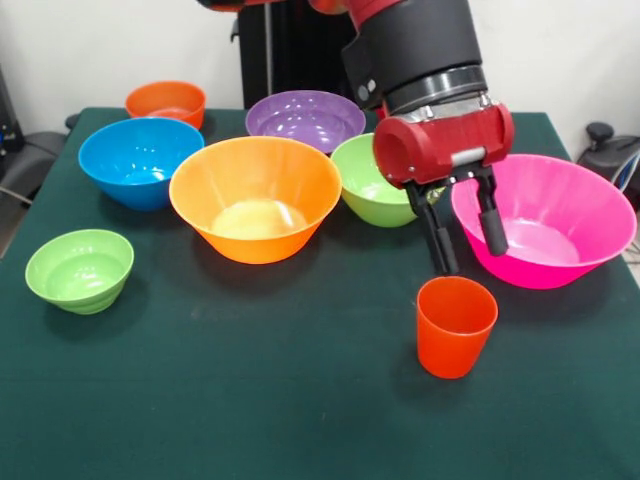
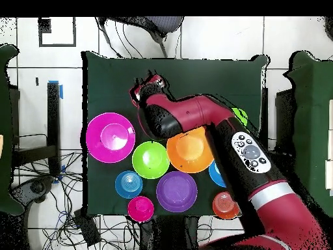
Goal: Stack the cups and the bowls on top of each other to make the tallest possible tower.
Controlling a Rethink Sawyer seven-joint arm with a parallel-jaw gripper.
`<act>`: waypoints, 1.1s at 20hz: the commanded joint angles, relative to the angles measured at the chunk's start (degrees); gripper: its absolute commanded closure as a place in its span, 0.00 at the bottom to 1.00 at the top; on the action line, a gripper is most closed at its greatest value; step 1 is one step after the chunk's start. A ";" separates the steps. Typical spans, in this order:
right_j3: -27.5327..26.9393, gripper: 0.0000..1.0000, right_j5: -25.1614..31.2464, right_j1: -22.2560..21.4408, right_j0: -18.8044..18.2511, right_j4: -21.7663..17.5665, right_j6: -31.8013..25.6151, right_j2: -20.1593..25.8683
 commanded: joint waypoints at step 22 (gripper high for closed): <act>-28.86 0.00 43.46 7.15 4.02 -6.93 -21.59 1.45</act>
